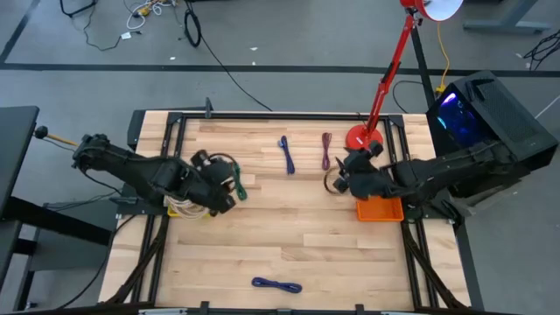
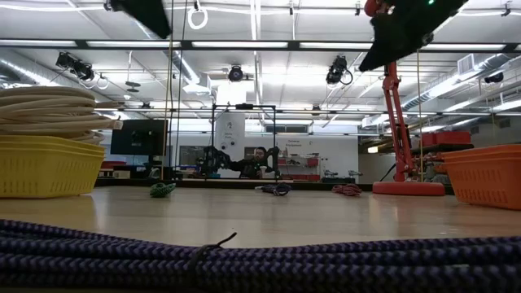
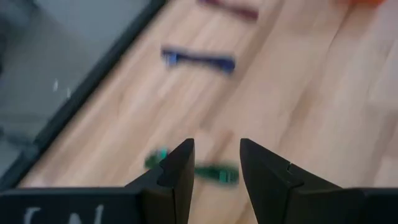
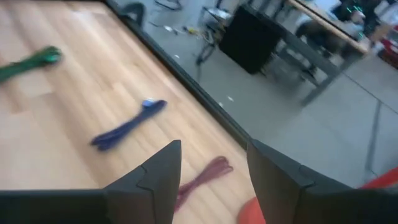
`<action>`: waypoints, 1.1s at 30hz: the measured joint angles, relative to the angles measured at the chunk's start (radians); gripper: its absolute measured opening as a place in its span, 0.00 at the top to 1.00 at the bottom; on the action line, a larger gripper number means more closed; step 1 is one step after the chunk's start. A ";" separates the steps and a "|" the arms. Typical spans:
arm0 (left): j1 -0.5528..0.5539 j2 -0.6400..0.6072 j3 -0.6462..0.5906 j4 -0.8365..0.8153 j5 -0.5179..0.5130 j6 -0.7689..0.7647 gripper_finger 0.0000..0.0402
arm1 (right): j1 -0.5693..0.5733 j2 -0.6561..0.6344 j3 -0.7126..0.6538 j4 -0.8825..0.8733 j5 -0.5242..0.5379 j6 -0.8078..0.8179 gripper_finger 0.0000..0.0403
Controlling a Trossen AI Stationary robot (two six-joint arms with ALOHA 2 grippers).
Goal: Pick & Place USB Port
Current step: Put the green charger cable into the orange basket
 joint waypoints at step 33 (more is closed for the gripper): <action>0.211 0.245 -0.003 0.259 0.113 0.325 0.68 | -0.423 0.140 -0.315 0.827 -0.806 -0.145 0.54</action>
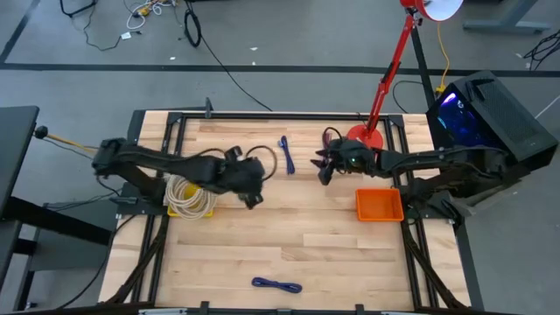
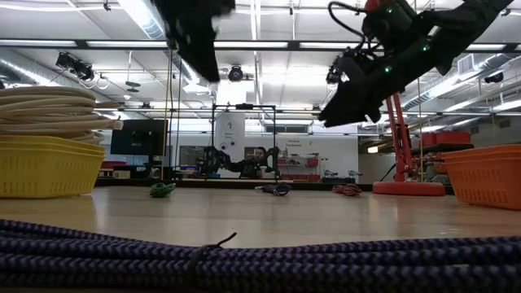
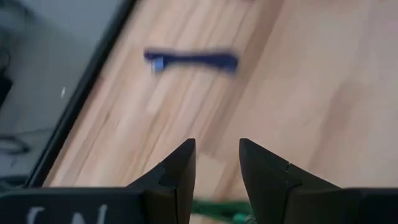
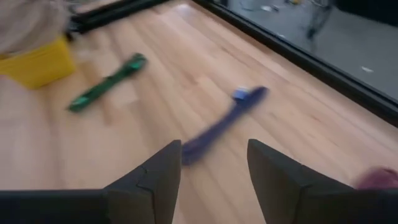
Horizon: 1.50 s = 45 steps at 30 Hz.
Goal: Pick & Place USB Port
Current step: Put the green charger cable into the orange basket
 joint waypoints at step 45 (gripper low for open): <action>0.128 0.355 0.000 -0.184 0.433 0.784 0.68 | 0.195 -0.004 0.000 0.187 -0.016 -0.088 0.54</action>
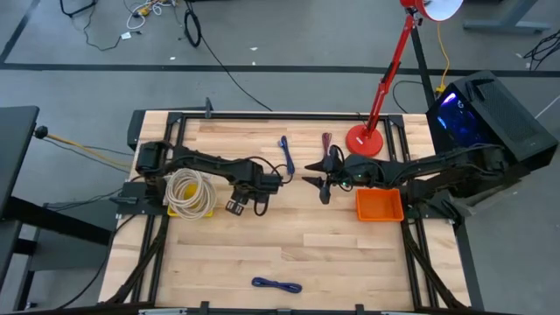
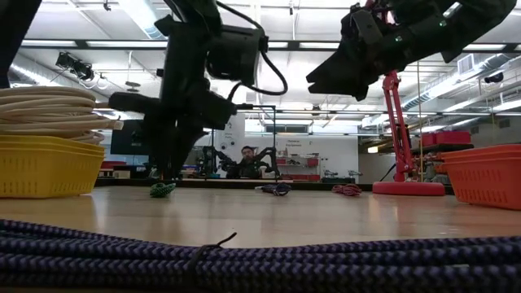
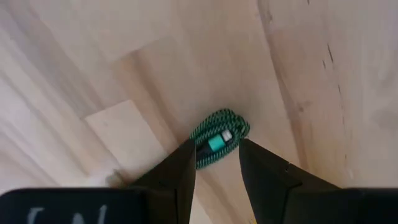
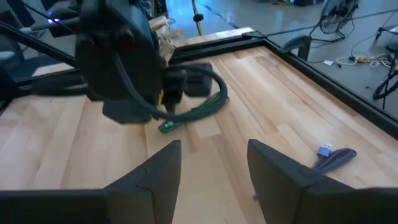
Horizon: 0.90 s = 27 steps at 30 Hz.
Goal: Pick & Place USB Port
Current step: Put the green charger cable into the orange basket
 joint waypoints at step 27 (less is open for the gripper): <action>0.011 0.107 0.016 0.075 0.060 0.014 0.68 | 0.033 -0.001 0.001 0.013 0.001 -0.026 0.54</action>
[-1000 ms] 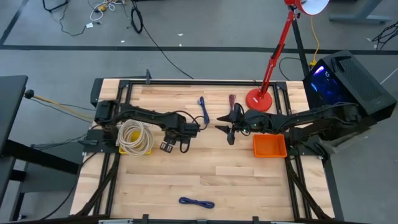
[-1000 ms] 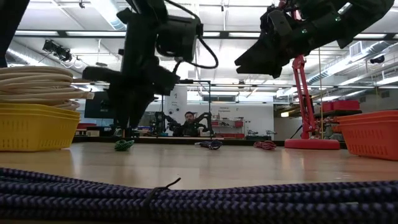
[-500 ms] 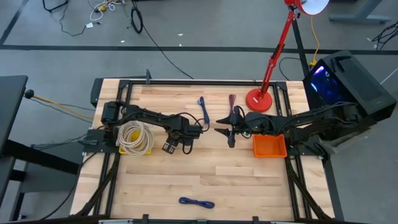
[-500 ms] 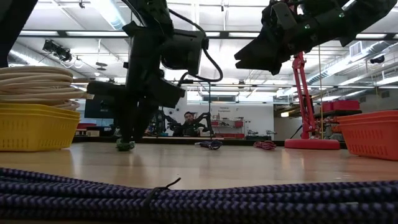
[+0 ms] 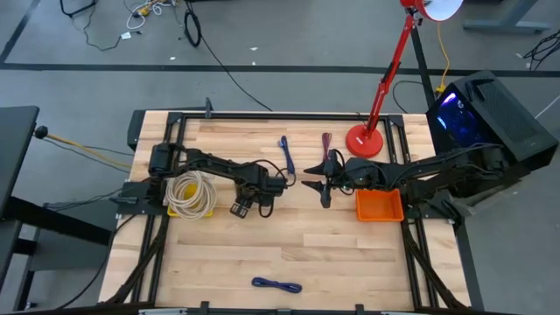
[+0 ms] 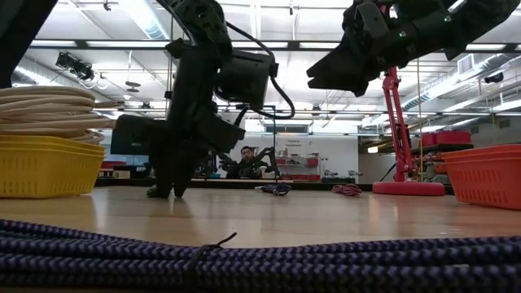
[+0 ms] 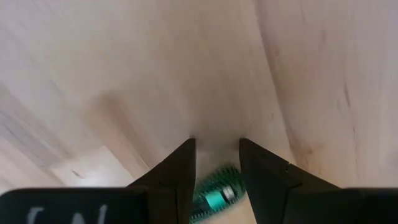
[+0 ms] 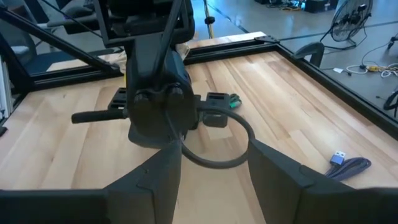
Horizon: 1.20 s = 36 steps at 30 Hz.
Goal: Pick & Place USB Port
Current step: Put the green charger cable into the orange basket
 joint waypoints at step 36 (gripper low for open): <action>0.065 -0.078 0.112 -0.165 -0.051 -0.460 0.71 | 0.000 0.000 0.000 -0.004 0.019 -0.020 0.54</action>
